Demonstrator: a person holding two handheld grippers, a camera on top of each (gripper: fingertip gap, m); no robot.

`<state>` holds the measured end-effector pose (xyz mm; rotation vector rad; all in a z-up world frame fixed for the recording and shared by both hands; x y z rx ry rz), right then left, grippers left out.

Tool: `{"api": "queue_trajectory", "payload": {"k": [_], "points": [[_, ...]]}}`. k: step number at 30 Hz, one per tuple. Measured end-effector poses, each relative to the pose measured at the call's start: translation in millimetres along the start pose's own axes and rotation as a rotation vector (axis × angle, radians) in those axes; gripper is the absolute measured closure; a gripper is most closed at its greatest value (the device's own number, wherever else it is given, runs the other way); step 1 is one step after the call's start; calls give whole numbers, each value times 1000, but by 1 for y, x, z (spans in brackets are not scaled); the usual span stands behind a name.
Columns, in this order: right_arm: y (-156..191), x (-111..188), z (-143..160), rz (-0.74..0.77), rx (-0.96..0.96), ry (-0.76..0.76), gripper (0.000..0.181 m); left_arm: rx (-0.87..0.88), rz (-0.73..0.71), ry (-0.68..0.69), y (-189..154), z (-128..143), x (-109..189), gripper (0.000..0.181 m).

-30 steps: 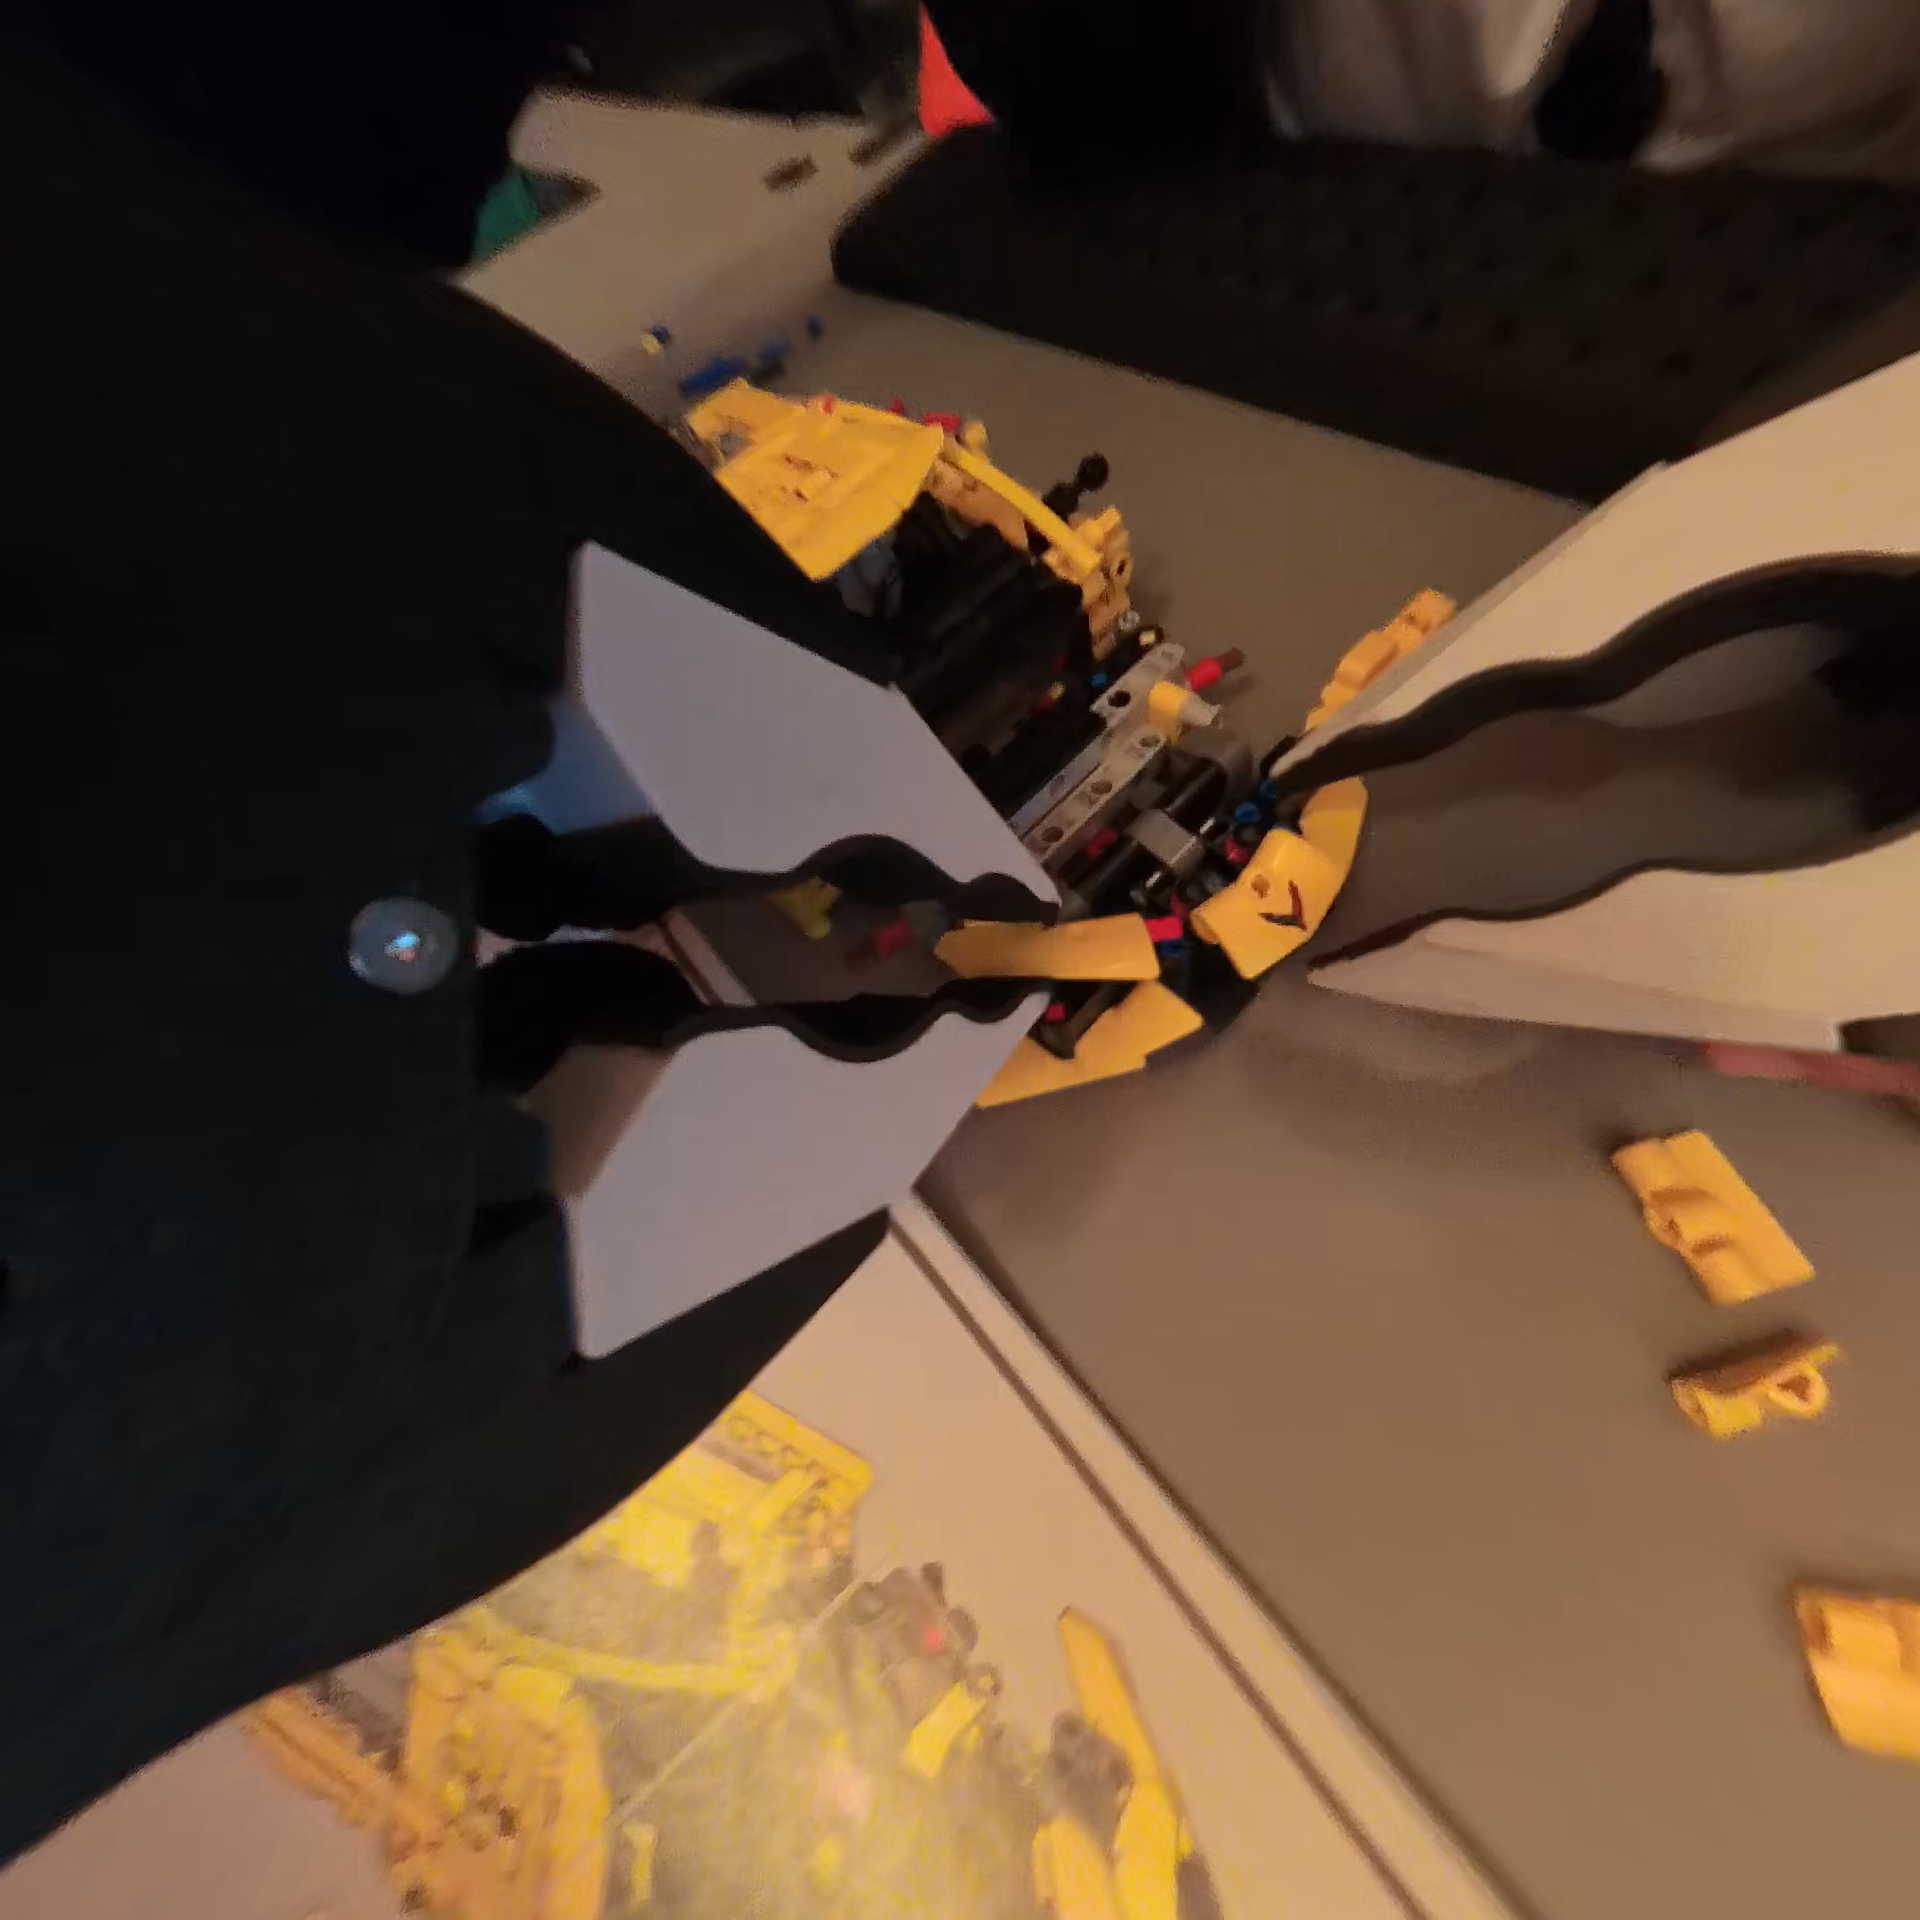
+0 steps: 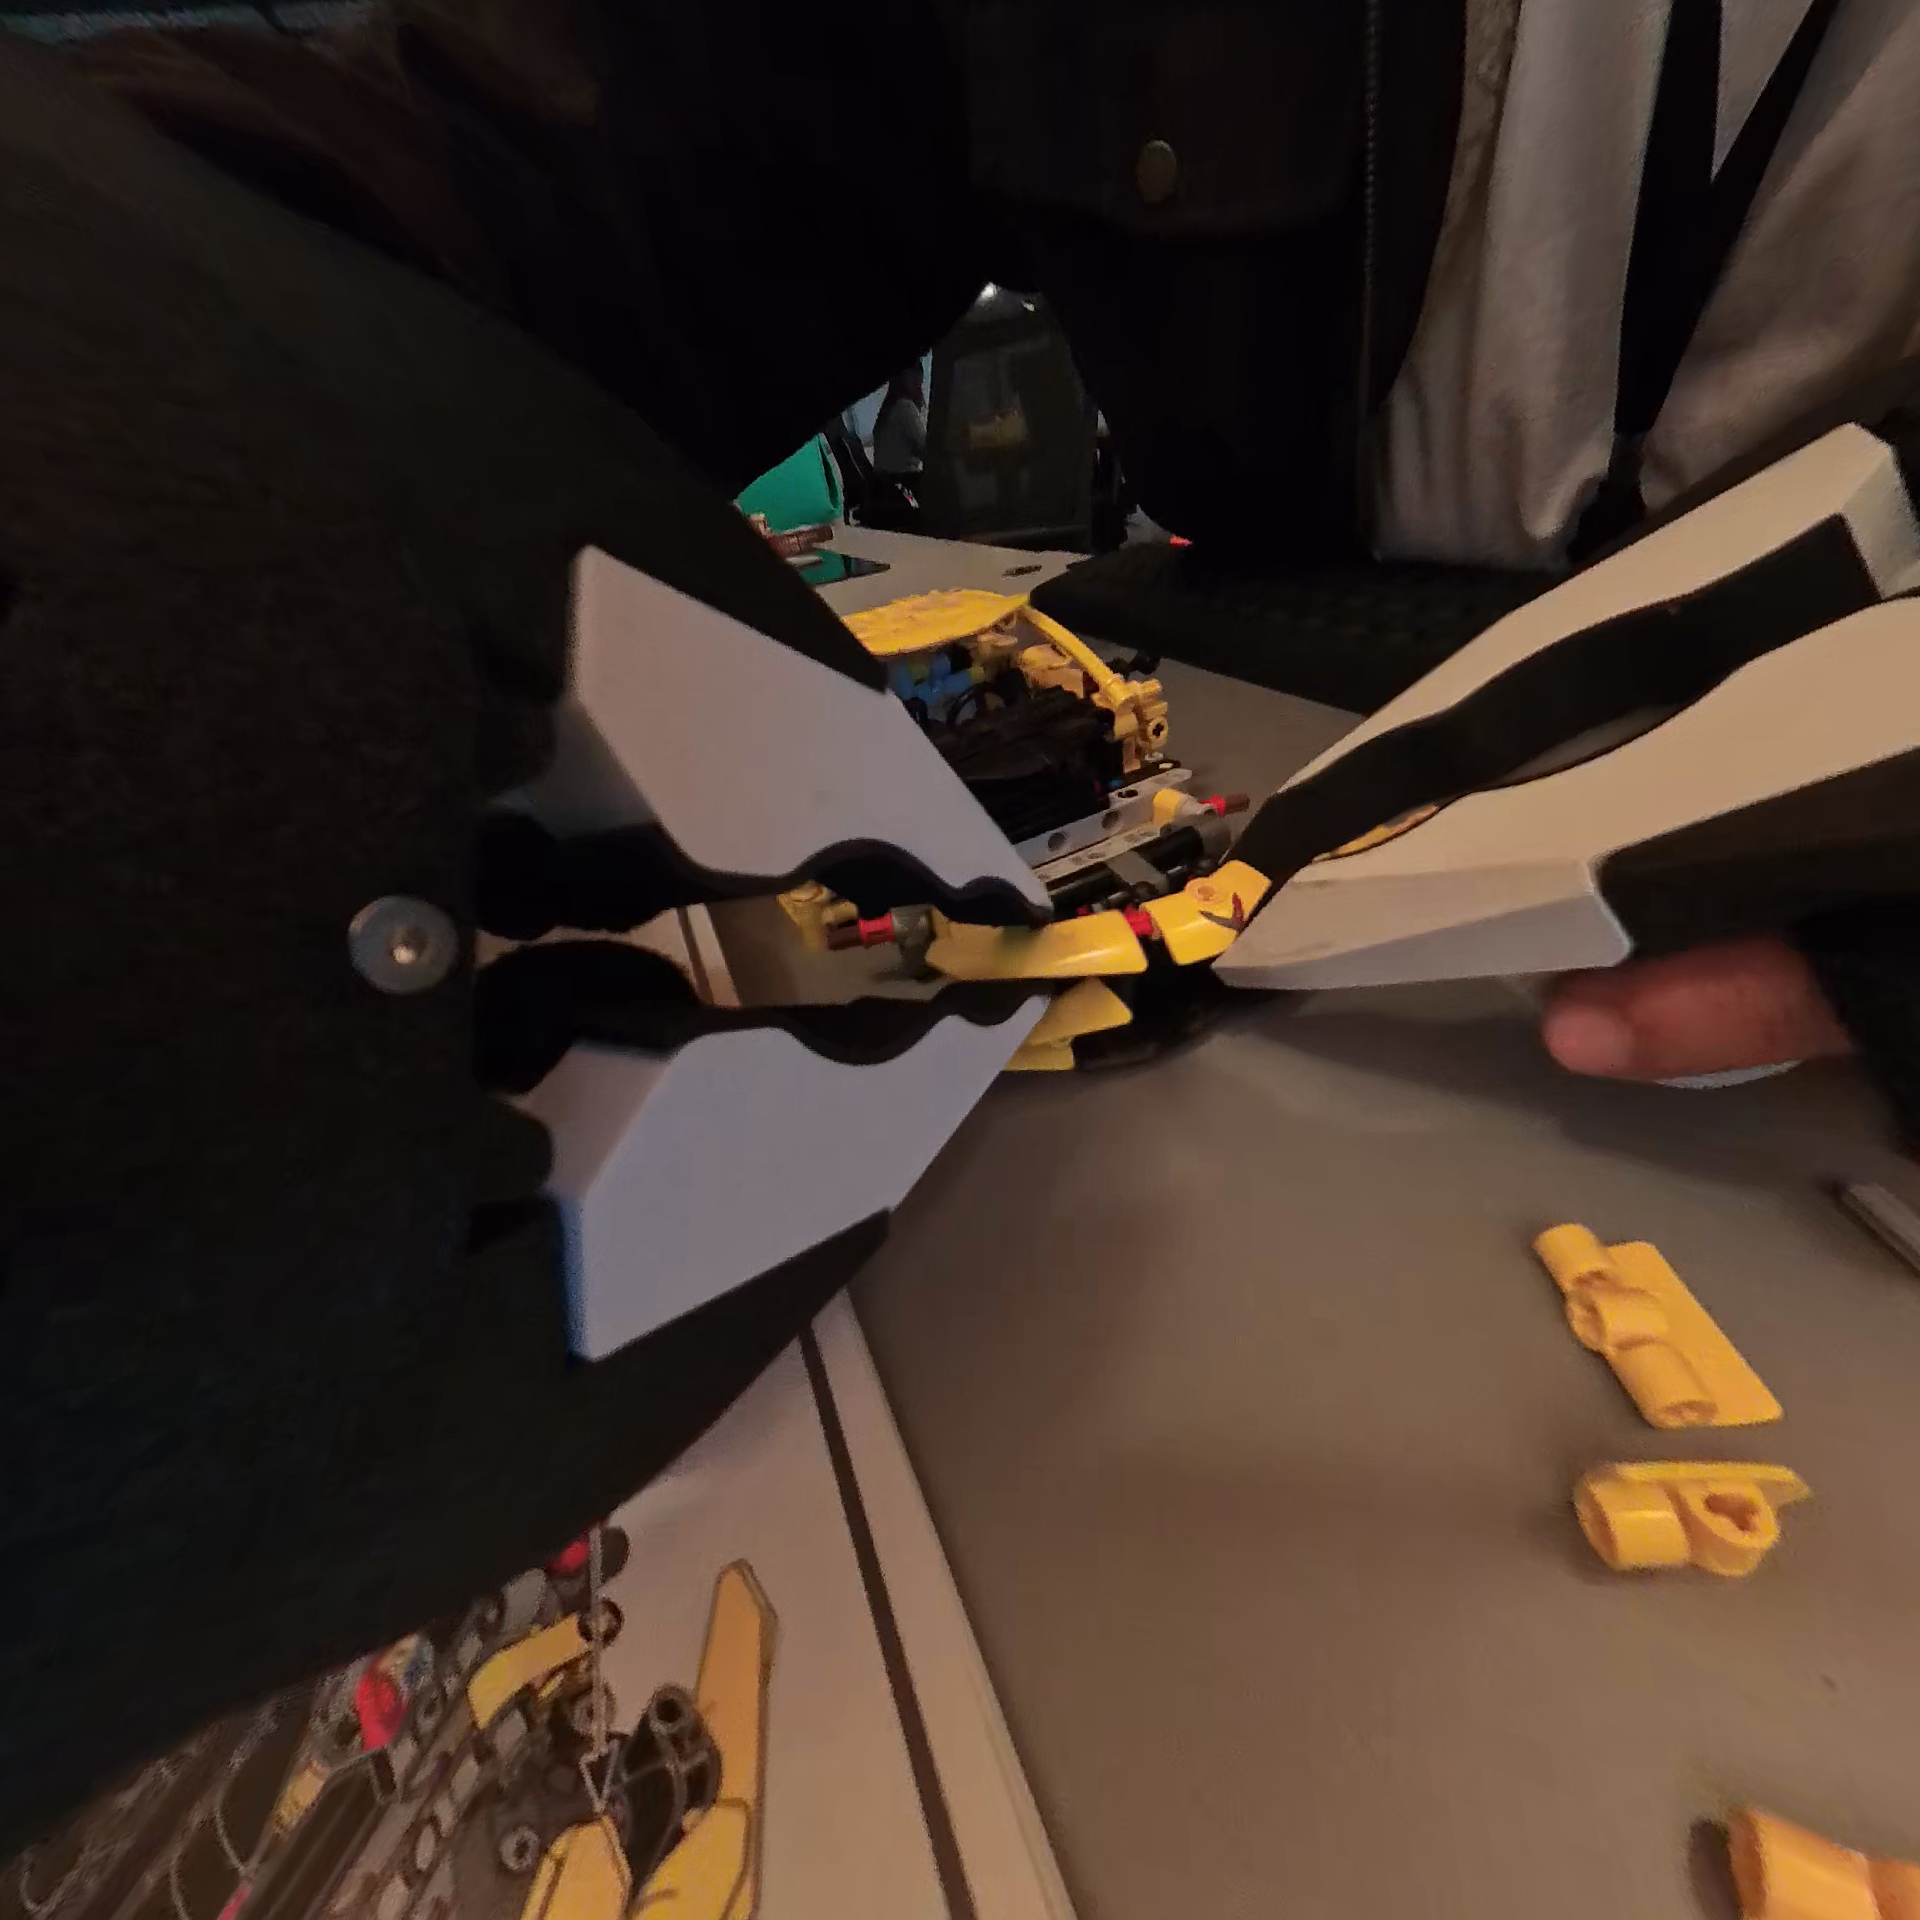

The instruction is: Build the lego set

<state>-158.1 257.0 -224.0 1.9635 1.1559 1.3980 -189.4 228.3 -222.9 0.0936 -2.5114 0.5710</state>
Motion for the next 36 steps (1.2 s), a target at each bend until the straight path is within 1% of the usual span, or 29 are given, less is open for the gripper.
{"api": "queue_trajectory", "payload": {"k": [4, 7, 10, 17, 20, 23, 27, 29, 33, 35, 36], "points": [[2, -3, -3, -72, -17, 14, 174, -3, 24, 14, -4, 2, -1, 161], [2, -1, -8, -62, -18, 22, 175, 5, 28, 16, -4, 2, -1, 161], [3, -5, -4, -63, -43, 33, 174, -16, 16, 16, -4, 2, -1, 161], [3, -7, -6, -1, -27, -70, 174, -20, 12, 17, -4, 2, -1, 161], [3, -7, -6, 35, 12, -104, 173, -29, 4, 9, -5, 2, -1, 161], [2, -5, -6, 100, 67, -154, 172, -10, 2, 3, -3, 1, -1, 161], [-3, 0, -8, 209, 126, -230, 161, -11, -1, 1, -3, 1, -1, 161], [-6, 5, -8, 315, 181, -234, 156, -6, 2, 2, -3, 1, -1, 161], [1, 11, -3, 503, 274, -223, 153, 11, 14, 6, -3, 1, -1, 161], [1, 9, 2, 603, 325, -182, 154, 18, 18, 7, -2, 1, -1, 160], [2, 5, 3, 629, 347, -173, 156, 20, 19, 7, -2, 1, -1, 160]]}}
Point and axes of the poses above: each gripper's, where its closed fingertips meet, x back along the fingers, z out of its underside, y = z × x across the jaws, the point moved 1 cm from there along x, back along the fingers, and after that the axes turned 14 degrees about x, right-handed, at the moved point
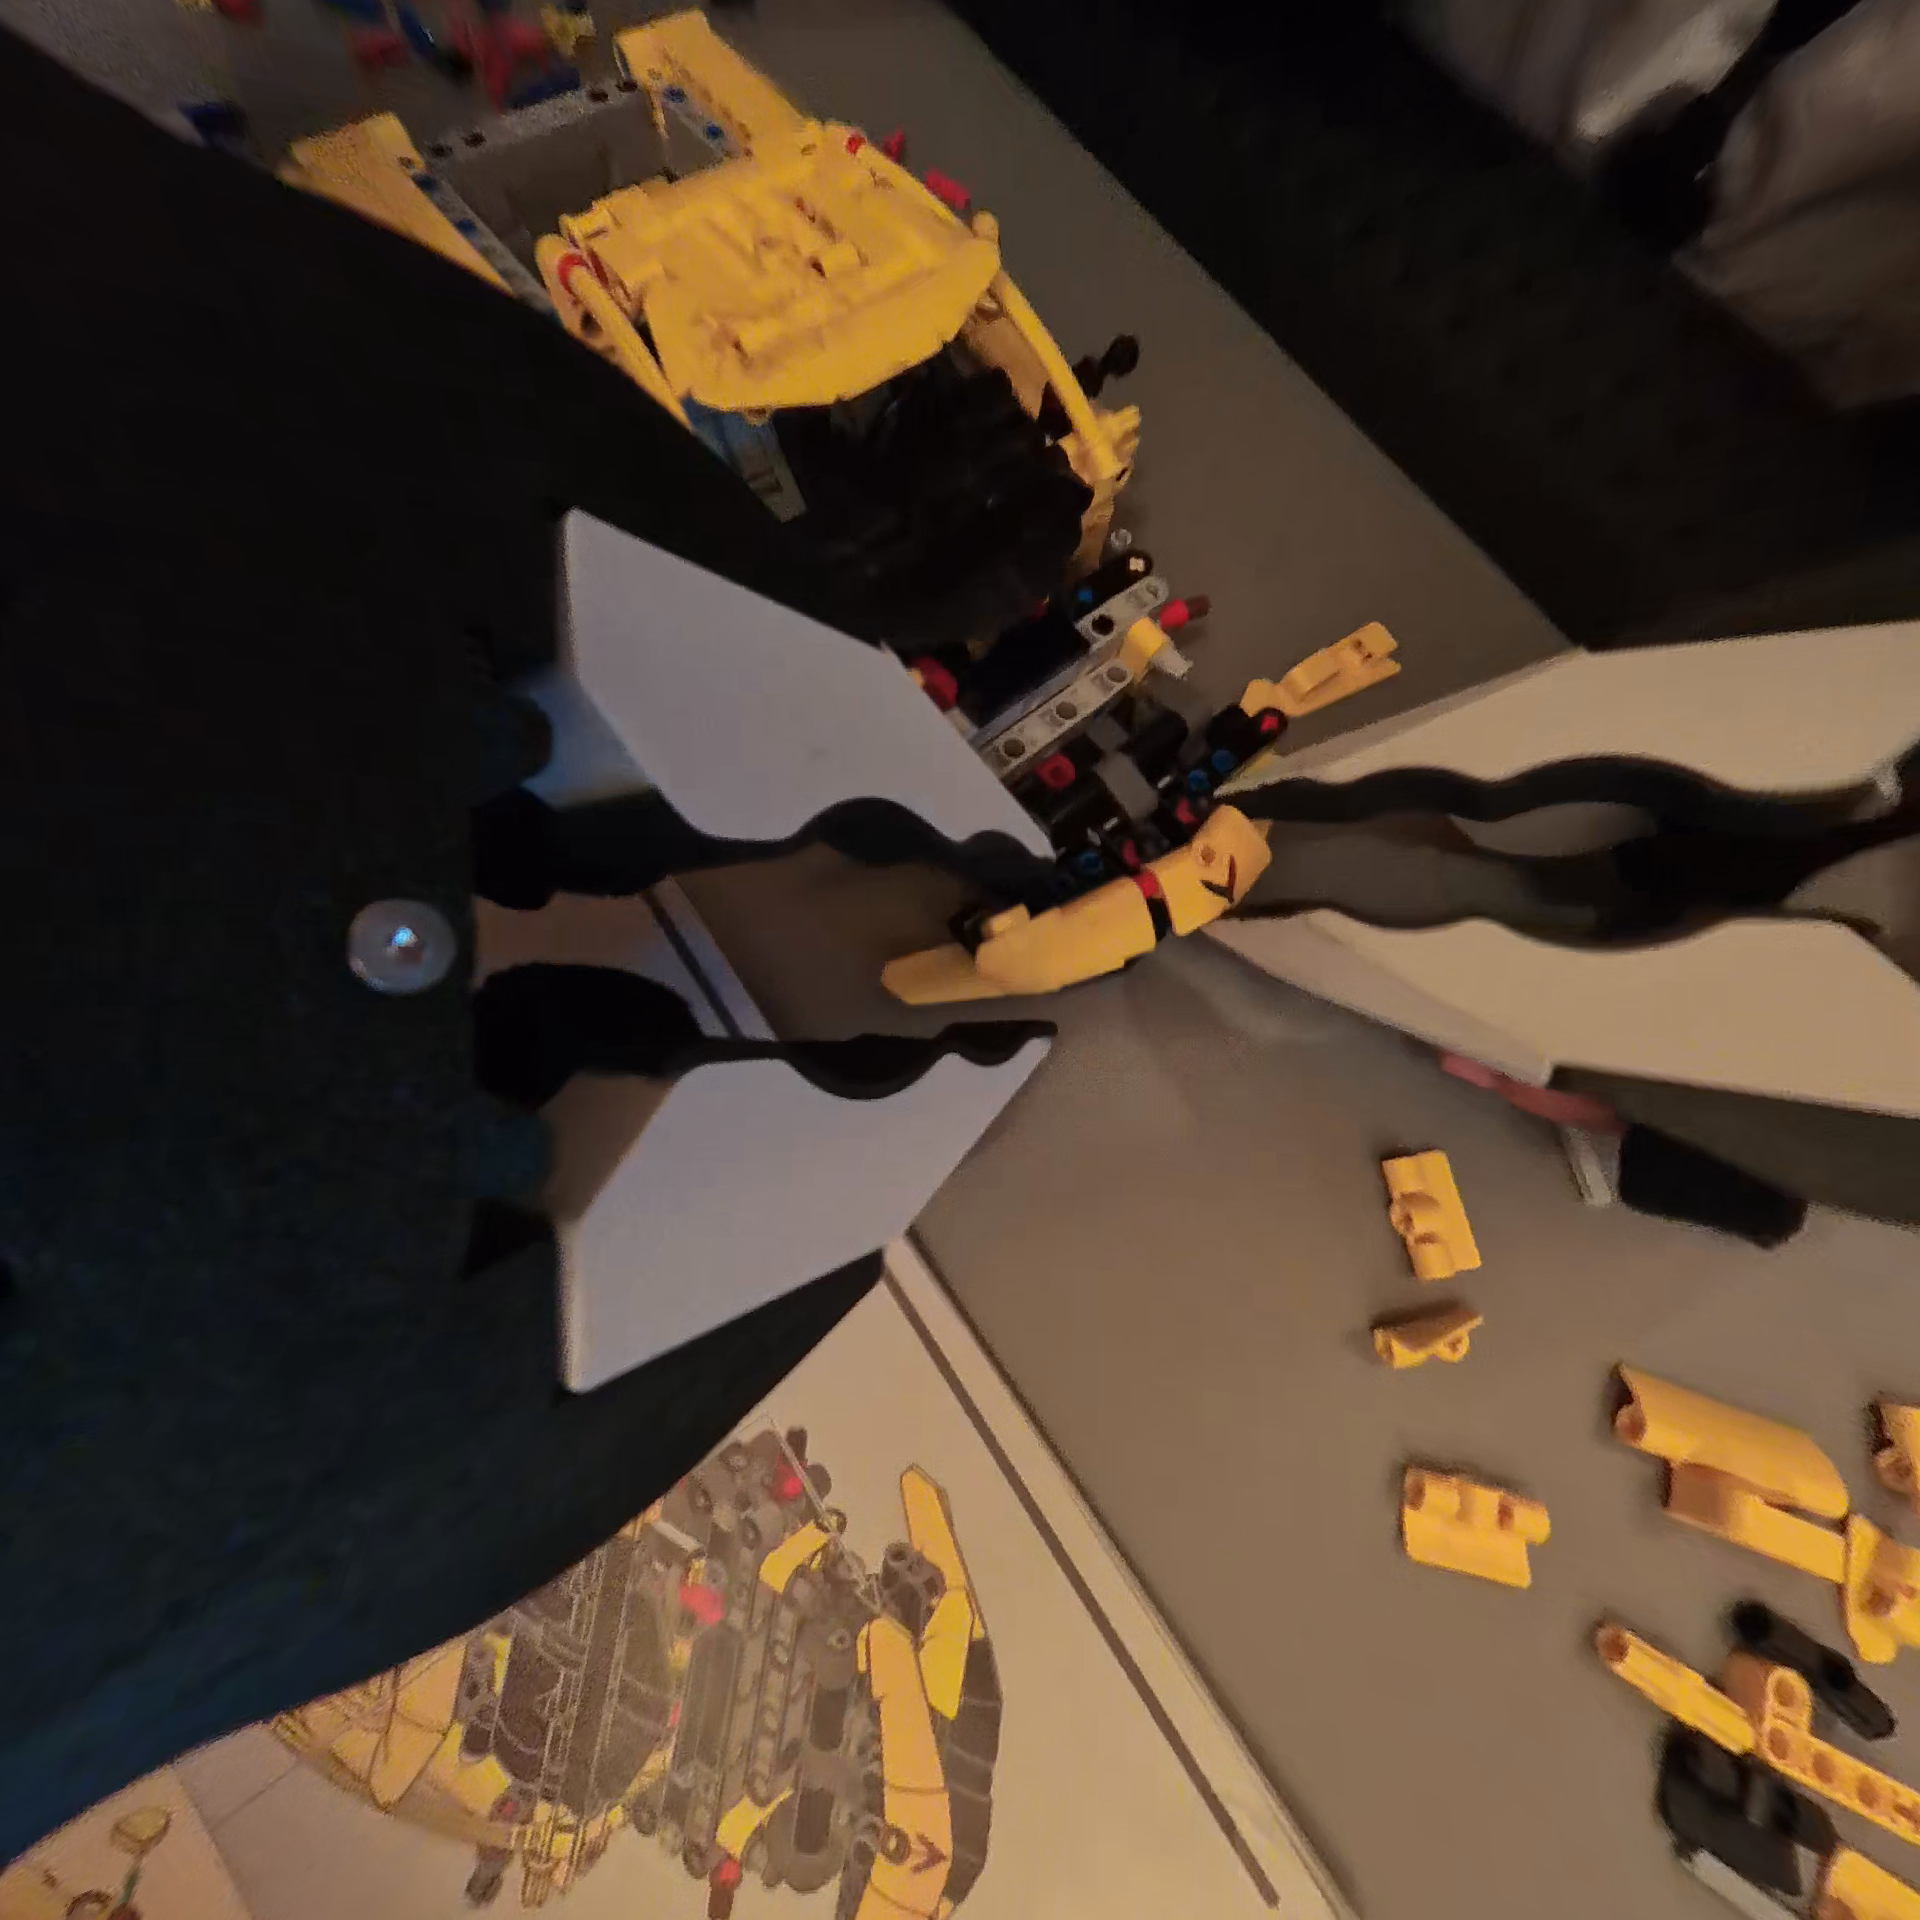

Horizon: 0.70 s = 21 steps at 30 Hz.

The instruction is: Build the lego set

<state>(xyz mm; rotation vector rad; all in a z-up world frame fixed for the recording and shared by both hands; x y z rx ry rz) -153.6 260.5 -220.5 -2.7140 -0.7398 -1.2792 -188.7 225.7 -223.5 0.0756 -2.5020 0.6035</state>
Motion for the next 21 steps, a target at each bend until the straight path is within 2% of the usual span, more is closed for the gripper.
{"api": "queue_trajectory", "payload": {"k": [4, 8, 14, 21], "points": [[2, -6, 1, 79, 48, 22, 159, 6, 3, 1, 0, 0, 0, 160], [-1, -2, -7, 120, 54, -40, 158, 4, 1, 1, 0, 0, 0, 161], [2, -6, -3, 113, 77, 22, 166, 5, 1, 0, 0, 0, 0, 161], [5, -8, -2, 78, 34, 5, 169, -13, -3, 0, 0, 0, 0, 161]]}}
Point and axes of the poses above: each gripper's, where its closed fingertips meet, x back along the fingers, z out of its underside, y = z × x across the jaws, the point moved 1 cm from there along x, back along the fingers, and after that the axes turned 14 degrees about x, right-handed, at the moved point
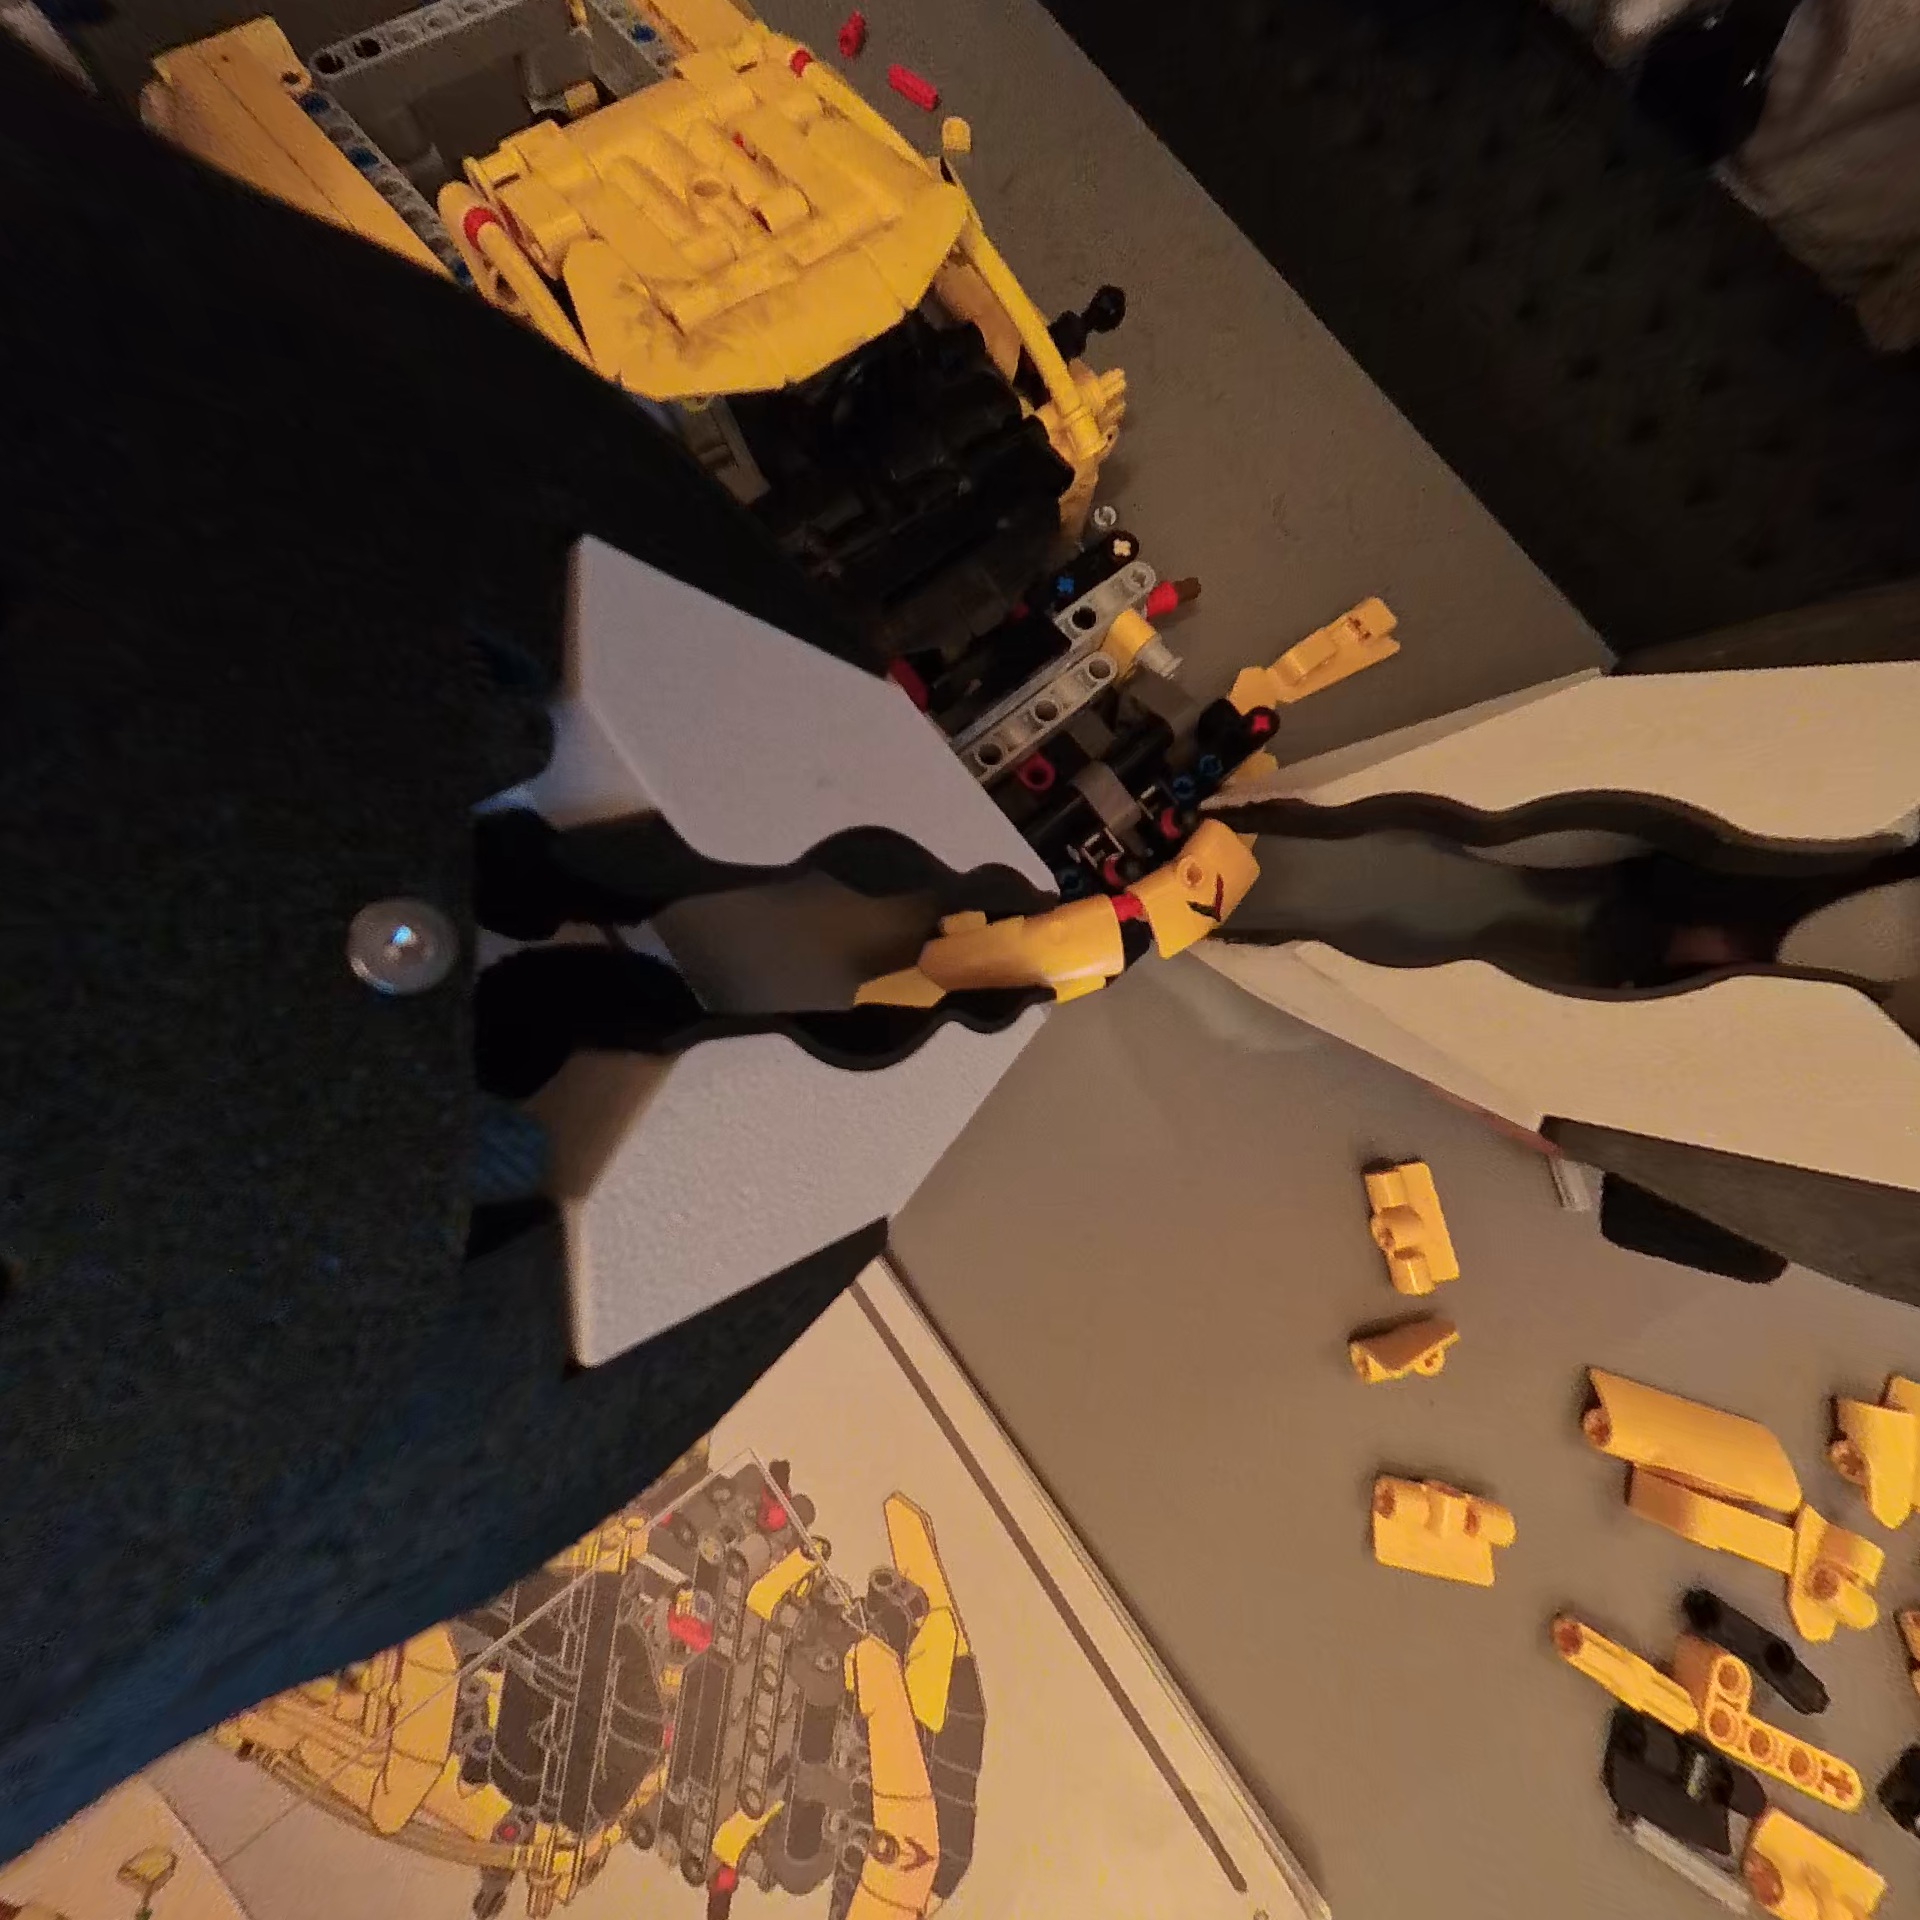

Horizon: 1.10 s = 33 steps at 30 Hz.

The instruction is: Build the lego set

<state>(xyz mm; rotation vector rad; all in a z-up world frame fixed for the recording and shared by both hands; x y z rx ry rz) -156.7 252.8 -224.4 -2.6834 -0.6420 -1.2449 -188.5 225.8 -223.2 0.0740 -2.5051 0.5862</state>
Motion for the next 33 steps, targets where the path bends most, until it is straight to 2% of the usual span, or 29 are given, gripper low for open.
{"api": "queue_trajectory", "payload": {"k": [8, 11, 17, 29, 33], "points": [[-2, -2, -1, -226, 20, 143, 169, -22, 0, 3, 0, 0, 0, 161], [-3, -4, -4, -268, 40, 175, 169, -14, 15, 9, -1, 0, 0, 161], [-1, -5, -6, -249, 34, 122, 169, 1, 37, 19, -2, 1, 0, 161], [1, -10, -10, -234, 9, 111, 170, -6, 42, 22, -3, 1, 0, 161], [1, -8, -9, -220, -47, 77, 169, -8, 30, 16, -2, 1, -1, 161]]}}
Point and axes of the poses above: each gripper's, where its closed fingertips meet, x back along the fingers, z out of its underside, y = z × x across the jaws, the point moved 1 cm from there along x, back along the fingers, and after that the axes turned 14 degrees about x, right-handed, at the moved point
